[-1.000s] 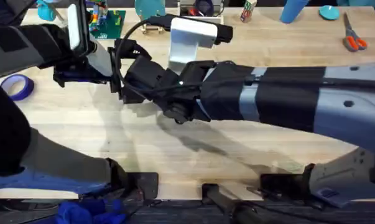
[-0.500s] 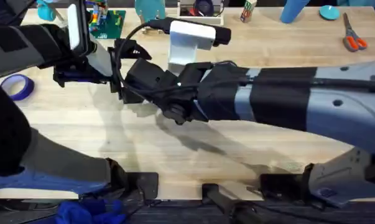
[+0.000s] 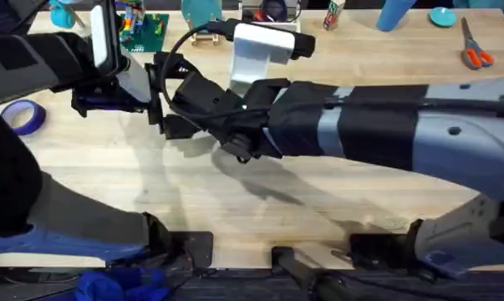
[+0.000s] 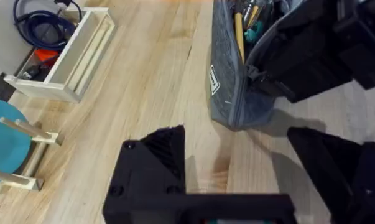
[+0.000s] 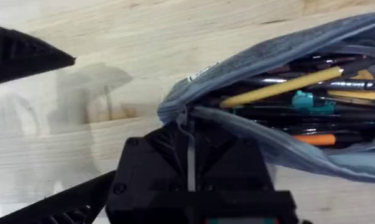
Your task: Unzip the bag, pick up the pens from the table one at a time and place them inside, then zip the bag closed.
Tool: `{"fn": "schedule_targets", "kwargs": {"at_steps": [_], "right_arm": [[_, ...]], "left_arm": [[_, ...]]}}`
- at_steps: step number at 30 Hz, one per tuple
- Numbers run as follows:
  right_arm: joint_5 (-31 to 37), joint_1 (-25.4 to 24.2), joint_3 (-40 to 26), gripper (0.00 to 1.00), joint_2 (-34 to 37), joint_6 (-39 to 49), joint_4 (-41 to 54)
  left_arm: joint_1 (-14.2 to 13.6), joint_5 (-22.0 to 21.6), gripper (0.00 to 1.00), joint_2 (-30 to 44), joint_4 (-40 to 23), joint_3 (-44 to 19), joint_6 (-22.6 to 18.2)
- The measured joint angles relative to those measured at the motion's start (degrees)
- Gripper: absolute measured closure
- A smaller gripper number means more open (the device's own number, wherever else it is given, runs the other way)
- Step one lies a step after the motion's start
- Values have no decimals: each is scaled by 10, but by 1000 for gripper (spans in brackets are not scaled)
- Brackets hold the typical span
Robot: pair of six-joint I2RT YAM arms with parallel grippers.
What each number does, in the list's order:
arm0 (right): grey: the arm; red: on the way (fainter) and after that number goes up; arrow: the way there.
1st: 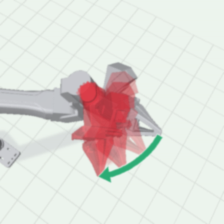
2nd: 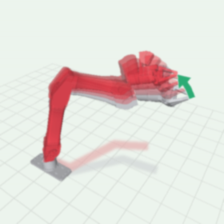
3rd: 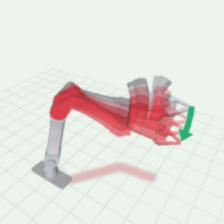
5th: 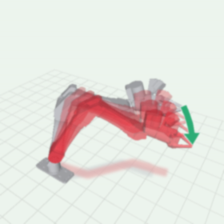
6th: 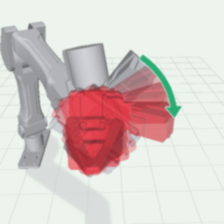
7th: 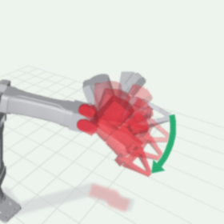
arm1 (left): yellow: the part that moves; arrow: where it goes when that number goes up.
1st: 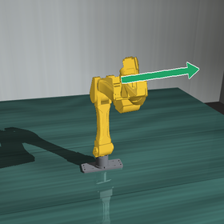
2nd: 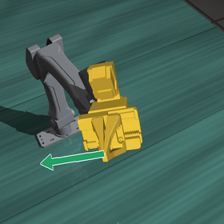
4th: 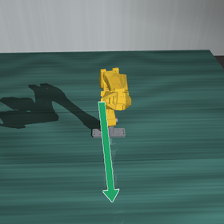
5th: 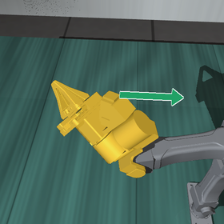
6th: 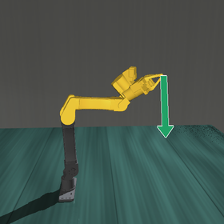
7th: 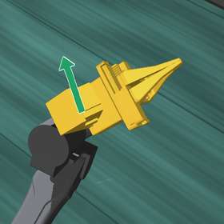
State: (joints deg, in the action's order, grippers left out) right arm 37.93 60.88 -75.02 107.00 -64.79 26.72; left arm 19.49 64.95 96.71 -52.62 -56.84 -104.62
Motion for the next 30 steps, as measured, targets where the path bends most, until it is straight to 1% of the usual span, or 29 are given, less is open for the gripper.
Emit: {"fn": "schedule_targets", "kwargs": {"at_steps": [1,3,30], "right_arm": [[0,0,0,953,0,0,-1],[0,0,0,968,0,0,-1],[0,0,0,971,0,0,-4]], "left_arm": [[0,0,8,0,0,0,0],[0,0,8,0,2,0,0],[0,0,7,0,2,0,0]]}}
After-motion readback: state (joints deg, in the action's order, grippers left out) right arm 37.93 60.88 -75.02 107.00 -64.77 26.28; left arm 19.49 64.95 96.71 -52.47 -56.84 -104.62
